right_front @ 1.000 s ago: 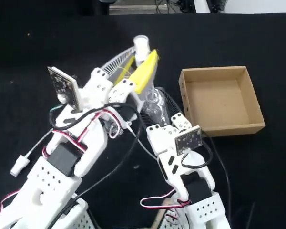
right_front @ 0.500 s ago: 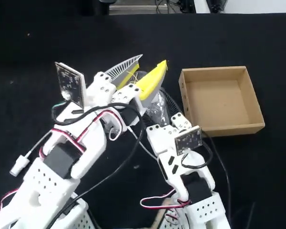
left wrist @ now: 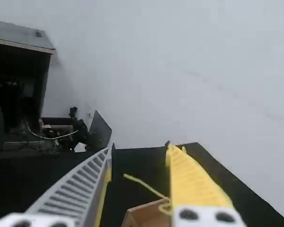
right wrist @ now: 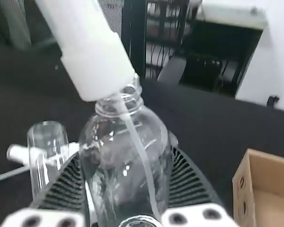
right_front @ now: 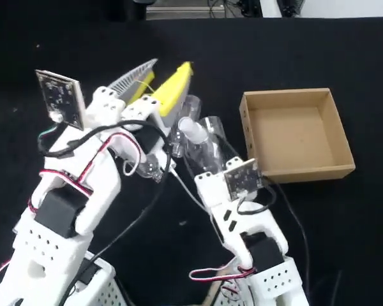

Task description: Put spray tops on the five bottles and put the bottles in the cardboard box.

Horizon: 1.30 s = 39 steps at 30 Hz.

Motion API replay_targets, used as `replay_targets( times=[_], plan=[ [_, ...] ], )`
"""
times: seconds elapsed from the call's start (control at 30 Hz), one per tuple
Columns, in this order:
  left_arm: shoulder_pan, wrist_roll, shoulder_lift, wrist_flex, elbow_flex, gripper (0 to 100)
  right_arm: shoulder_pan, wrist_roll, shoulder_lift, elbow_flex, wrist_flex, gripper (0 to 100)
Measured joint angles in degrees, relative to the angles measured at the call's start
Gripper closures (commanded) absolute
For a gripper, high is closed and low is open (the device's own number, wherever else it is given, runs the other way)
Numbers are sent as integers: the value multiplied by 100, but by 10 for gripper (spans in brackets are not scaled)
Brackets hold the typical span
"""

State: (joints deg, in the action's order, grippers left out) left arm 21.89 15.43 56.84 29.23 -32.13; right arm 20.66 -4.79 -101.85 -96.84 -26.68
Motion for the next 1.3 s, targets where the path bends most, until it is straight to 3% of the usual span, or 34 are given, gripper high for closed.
replay_targets(
  times=[0.23, 0.6, 0.93, 1.3],
  plan=[
    [-765, 0, -9, 0, -484, 830, 0, 0, 0, 0, -580, 987],
    [-2602, 35, -9, 0, -1934, 830, -255, 0, 0, 0, -246, 987],
    [-2664, 35, -9, -70, -3121, 830, -2057, 0, 0, 1292, -1793, 987],
    [-2567, 35, -9, -1820, -4888, 830, -3138, 105, -18, 1969, -1837, 987]
  ],
)
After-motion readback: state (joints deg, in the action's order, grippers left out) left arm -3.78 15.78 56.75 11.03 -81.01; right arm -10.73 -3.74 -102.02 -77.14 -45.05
